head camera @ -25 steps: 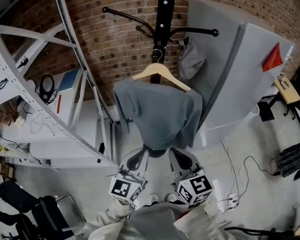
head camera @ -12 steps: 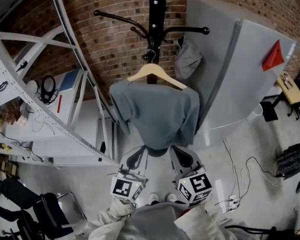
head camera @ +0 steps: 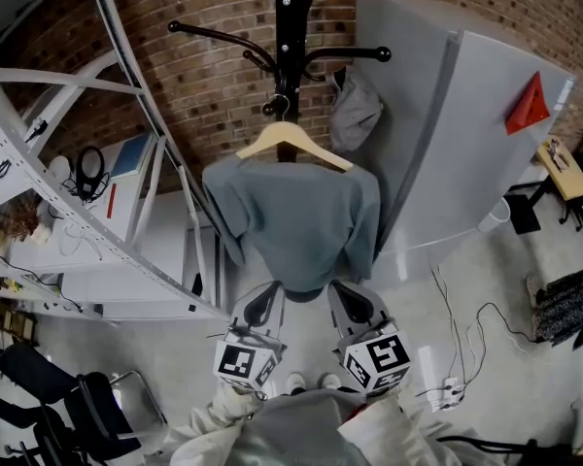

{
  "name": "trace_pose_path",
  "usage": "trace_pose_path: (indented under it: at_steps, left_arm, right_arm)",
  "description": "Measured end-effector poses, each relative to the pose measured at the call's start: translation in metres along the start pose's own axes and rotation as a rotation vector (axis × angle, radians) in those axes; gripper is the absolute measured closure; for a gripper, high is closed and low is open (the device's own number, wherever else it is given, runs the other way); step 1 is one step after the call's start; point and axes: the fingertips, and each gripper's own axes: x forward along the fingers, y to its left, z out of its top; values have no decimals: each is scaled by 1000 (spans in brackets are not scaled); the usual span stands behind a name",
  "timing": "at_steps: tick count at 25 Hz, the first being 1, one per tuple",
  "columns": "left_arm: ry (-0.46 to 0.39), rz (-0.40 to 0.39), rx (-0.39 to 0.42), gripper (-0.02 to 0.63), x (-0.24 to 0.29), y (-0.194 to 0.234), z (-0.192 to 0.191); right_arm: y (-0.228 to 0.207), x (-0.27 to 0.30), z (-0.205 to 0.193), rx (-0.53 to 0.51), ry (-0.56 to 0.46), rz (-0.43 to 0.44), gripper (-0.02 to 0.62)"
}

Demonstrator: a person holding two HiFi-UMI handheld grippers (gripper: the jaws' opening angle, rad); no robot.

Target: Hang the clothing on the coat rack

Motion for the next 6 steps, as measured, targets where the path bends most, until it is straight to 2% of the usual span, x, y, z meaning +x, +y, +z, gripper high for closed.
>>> trace_pose_path:
  at_steps: [6]
  left_arm:
    - [0, 4, 1, 598, 14, -5, -6]
  right_arm:
    - [-14, 0, 1, 3, -1, 10, 571]
